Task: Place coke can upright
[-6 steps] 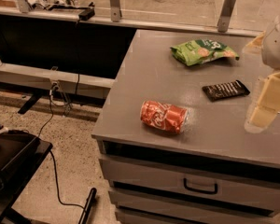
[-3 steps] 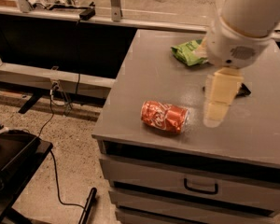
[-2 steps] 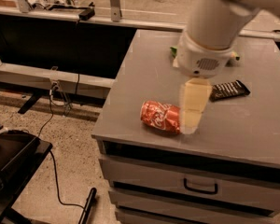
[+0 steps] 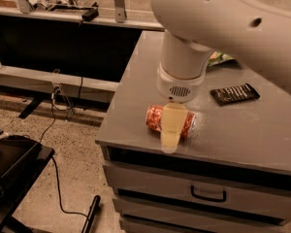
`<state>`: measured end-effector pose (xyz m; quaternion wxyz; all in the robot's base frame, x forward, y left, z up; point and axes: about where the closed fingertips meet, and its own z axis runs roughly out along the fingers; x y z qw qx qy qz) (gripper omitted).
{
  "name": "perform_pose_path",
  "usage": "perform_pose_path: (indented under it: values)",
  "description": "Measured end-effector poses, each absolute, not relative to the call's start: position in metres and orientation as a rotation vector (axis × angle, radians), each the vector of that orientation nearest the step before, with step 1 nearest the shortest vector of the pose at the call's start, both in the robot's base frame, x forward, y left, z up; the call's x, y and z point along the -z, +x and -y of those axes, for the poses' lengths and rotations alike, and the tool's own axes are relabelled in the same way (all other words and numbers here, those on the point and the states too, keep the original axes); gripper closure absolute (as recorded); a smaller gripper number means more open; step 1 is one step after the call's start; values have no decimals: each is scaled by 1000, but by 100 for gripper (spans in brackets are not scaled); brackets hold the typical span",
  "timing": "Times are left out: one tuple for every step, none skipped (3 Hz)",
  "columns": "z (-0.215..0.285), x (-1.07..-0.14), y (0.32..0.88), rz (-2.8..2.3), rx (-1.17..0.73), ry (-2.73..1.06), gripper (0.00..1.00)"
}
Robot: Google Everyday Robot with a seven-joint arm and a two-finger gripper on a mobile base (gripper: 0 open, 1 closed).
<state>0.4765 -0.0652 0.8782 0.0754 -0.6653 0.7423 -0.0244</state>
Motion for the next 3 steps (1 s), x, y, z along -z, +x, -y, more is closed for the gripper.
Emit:
perform_pose_path:
  values:
    - [54,-860,479,-2309,108,-1943,0]
    - [52,-844,485,-2397,84,-1879,18]
    - [49,-837,487,-2443,60,-1848,41]
